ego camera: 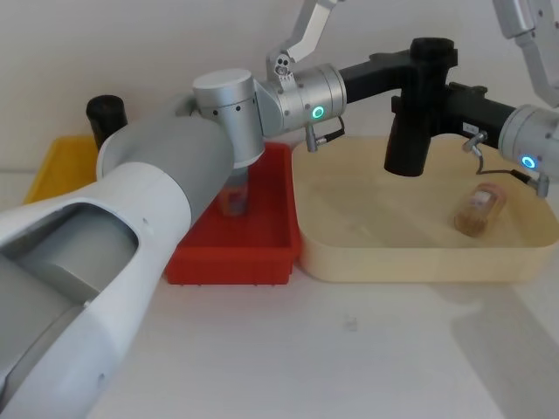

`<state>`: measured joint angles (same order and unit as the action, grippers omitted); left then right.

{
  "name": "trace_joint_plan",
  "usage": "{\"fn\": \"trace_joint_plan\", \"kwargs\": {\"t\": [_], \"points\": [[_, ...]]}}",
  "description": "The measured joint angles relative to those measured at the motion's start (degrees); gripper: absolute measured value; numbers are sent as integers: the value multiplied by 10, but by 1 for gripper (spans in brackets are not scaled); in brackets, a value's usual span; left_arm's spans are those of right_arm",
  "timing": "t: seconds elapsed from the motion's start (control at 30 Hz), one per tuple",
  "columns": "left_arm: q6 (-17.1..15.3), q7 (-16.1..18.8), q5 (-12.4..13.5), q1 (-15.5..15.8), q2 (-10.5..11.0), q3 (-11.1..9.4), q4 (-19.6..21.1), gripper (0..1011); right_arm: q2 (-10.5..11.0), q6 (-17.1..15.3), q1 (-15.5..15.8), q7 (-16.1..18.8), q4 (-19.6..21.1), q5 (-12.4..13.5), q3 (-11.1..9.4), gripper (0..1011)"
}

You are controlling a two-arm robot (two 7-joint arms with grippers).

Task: Pick up the garbage bag with the one hand and transfer it to the other hand.

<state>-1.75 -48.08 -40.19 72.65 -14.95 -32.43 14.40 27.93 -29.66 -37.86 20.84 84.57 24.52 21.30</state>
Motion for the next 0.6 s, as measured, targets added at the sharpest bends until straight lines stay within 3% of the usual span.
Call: {"fn": "trace_joint_plan", "kwargs": {"t": [0.6], "points": [[0, 0, 0, 0, 0, 0, 0, 860, -2, 0, 1, -10, -8, -2, -10, 600]]}}
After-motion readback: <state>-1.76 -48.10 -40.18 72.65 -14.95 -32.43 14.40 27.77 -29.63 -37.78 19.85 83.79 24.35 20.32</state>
